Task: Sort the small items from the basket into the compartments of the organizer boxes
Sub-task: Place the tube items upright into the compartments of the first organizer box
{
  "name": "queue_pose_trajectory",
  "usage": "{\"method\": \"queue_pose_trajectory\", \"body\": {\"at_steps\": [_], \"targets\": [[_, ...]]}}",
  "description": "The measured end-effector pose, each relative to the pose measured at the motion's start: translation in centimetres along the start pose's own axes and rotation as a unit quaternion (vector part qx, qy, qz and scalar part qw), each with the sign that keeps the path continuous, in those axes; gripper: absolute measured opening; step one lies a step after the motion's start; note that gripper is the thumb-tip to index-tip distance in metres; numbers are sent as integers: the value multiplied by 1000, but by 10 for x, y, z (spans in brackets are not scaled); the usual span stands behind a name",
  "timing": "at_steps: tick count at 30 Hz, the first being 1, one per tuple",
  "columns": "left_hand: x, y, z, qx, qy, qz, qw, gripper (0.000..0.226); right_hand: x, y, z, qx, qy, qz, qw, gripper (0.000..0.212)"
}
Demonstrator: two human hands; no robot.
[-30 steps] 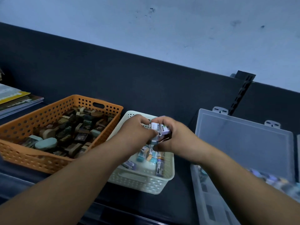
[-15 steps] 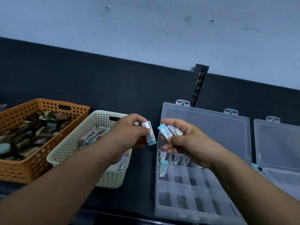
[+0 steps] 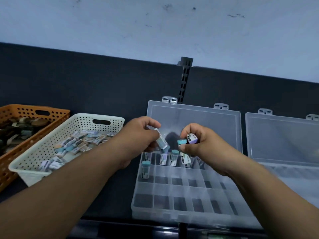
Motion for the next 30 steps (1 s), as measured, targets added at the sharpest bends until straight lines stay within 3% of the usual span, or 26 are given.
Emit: {"method": "queue_pose_trajectory", "body": {"at_steps": [5, 10, 14, 18, 21, 27, 30], "targets": [[-1, 15, -1, 156, -82, -49, 983, 29, 7, -5, 11, -30, 5, -1, 1000, 26], [-2, 22, -8, 192, -118, -112, 968, 21, 9, -6, 11, -44, -16, -3, 999, 17], [-5, 25, -11, 91, -90, -105, 986, 7, 7, -6, 8, -8, -38, 2, 999, 10], [-9, 24, -10, -62, -24, -73, 995, 14, 3, -6, 10, 34, -39, -13, 999, 17], [-11, 23, -11, -151, 7, -85, 985, 20, 0, -8, 14, 106, -46, -12, 993, 21], [-18, 25, -20, -293, 36, -56, 954, 3, 0, -6, 27, 231, -15, -17, 973, 23], [-21, 26, -26, -336, 32, -62, 939, 2, 0, 2, 30, 281, -19, -26, 959, 11]]}}
Point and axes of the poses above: each hand's wrist, its own x-axis away from the middle knuckle, its own y-axis out of the palm, z = x × y, the point moved 2 cm from there along -x, towards the middle knuckle, and after that the axes turned 12 degrees about -z, right-handed, at the moved point
